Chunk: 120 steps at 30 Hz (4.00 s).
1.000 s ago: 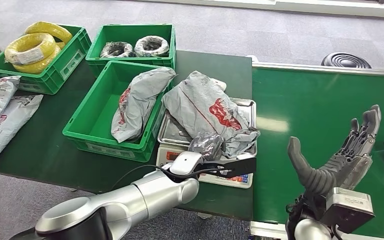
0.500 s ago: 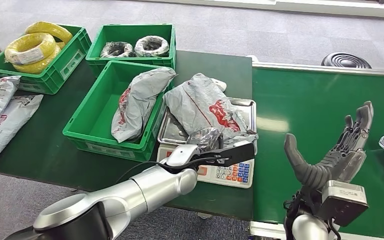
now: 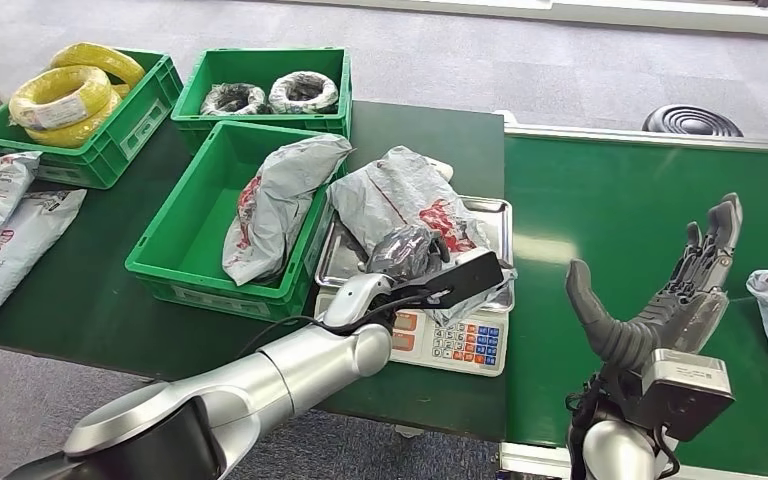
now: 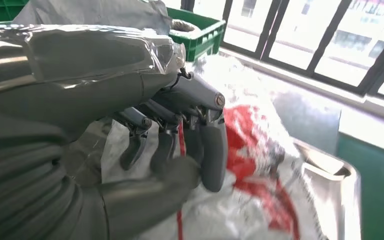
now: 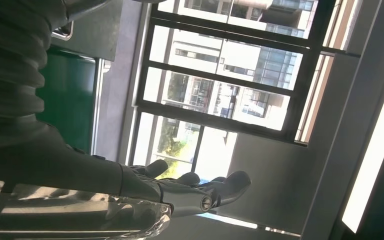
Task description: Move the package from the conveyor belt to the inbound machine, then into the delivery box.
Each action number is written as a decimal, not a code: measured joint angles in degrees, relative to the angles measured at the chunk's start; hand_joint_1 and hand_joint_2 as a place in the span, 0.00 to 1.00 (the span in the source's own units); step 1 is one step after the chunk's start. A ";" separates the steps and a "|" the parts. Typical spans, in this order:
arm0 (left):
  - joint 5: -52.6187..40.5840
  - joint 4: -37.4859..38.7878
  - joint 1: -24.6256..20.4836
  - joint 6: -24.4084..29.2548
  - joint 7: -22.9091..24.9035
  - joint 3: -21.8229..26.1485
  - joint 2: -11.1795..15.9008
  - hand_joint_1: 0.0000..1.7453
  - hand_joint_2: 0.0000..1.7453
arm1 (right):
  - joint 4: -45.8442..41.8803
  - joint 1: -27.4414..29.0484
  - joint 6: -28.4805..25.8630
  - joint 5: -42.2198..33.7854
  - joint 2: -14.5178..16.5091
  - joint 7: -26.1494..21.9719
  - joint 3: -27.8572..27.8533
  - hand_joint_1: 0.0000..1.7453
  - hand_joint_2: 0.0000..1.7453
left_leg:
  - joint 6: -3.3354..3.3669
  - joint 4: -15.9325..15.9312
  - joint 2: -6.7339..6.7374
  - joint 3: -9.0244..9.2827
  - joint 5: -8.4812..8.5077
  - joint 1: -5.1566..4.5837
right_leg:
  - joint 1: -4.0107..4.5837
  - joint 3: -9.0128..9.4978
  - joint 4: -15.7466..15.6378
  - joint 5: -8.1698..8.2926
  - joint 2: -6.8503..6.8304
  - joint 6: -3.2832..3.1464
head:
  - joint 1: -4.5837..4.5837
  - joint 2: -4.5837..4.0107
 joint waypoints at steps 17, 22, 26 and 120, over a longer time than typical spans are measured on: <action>1.82 -2.66 -0.07 10.05 -5.75 3.44 -0.12 0.00 1.00 | 0.39 -0.59 -0.70 0.63 0.31 0.61 0.04 0.00 1.00 | 0.00 0.00 0.00 0.00 0.00 0.00 | 0.00 0.00 0.00 0.00 0.00 0.00 | 0.00 0.00; 1.92 -2.85 -0.06 10.38 -6.08 3.65 -0.12 0.00 1.00 | 0.39 -0.59 -0.71 0.63 0.31 0.62 0.04 0.00 1.00 | 0.00 0.00 0.00 0.00 0.00 0.00 | 0.00 0.00 0.00 0.00 0.00 0.00 | -0.01 0.00; 2.43 -3.04 -0.09 10.43 -5.84 3.78 -0.12 0.00 1.00 | 0.43 -0.66 -0.70 0.67 0.31 0.84 0.04 0.00 1.00 | 0.00 0.00 0.00 0.00 0.00 0.00 | 0.00 0.00 0.00 0.00 0.00 0.00 | -0.01 0.00; -48.03 -1.47 -3.31 -22.72 -2.62 78.00 19.49 0.02 1.00 | 1.75 6.48 -4.09 -0.37 -3.33 1.25 -1.48 0.00 1.00 | -0.12 -0.03 0.50 -0.01 0.11 0.02 | 0.04 -0.12 0.05 0.13 0.37 -0.19 | 0.02 0.00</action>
